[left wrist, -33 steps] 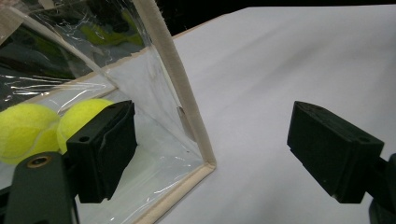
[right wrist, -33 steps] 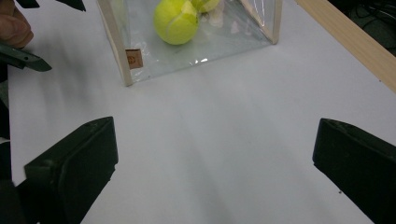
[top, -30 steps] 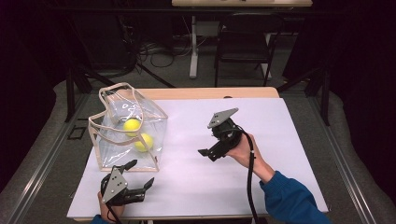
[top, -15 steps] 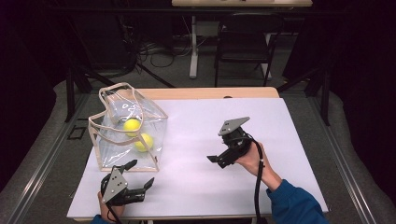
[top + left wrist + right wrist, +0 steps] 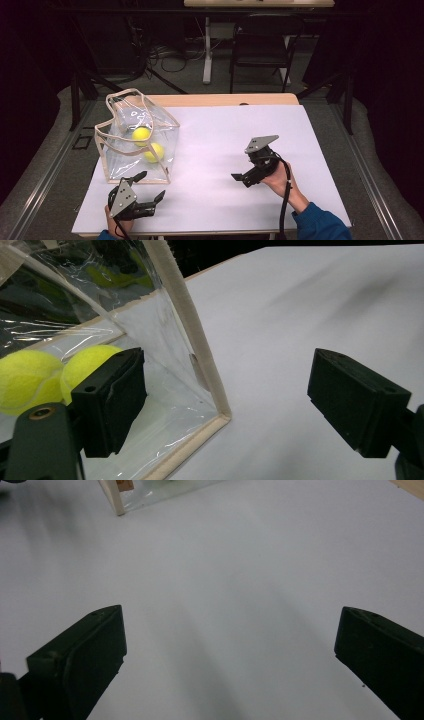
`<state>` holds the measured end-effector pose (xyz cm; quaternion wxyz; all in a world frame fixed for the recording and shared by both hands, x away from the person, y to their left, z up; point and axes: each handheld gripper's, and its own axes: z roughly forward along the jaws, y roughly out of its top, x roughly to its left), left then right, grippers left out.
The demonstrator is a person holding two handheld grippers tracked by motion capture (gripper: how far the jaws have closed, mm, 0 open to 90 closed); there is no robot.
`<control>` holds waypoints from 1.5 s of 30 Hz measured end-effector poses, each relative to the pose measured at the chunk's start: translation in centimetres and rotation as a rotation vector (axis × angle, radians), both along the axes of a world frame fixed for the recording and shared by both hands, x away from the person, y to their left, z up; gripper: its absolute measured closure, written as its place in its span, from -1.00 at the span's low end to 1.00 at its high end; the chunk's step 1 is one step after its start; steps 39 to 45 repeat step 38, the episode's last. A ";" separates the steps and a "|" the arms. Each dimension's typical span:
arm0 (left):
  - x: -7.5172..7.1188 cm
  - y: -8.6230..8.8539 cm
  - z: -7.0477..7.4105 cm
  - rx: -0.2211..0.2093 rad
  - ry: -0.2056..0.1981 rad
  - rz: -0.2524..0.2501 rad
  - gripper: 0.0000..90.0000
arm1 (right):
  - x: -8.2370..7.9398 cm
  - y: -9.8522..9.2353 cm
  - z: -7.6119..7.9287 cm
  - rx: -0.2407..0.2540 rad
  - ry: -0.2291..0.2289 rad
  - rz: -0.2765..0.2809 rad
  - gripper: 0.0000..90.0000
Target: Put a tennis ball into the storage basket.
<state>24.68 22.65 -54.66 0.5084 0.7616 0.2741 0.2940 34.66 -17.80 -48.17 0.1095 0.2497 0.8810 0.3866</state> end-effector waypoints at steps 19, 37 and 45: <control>0.0 -0.1 0.0 0.009 0.001 0.004 -0.65 | -2.0 -4.2 -3.4 0.010 0.007 -0.061 -1.00; 0.2 0.0 0.1 0.035 0.039 0.021 -0.65 | -5.0 -8.2 -6.8 0.018 0.000 -0.114 -1.00; 0.2 0.1 0.1 0.037 0.044 0.025 -0.65 | -5.1 -8.4 -6.9 0.017 -0.003 -0.114 -1.00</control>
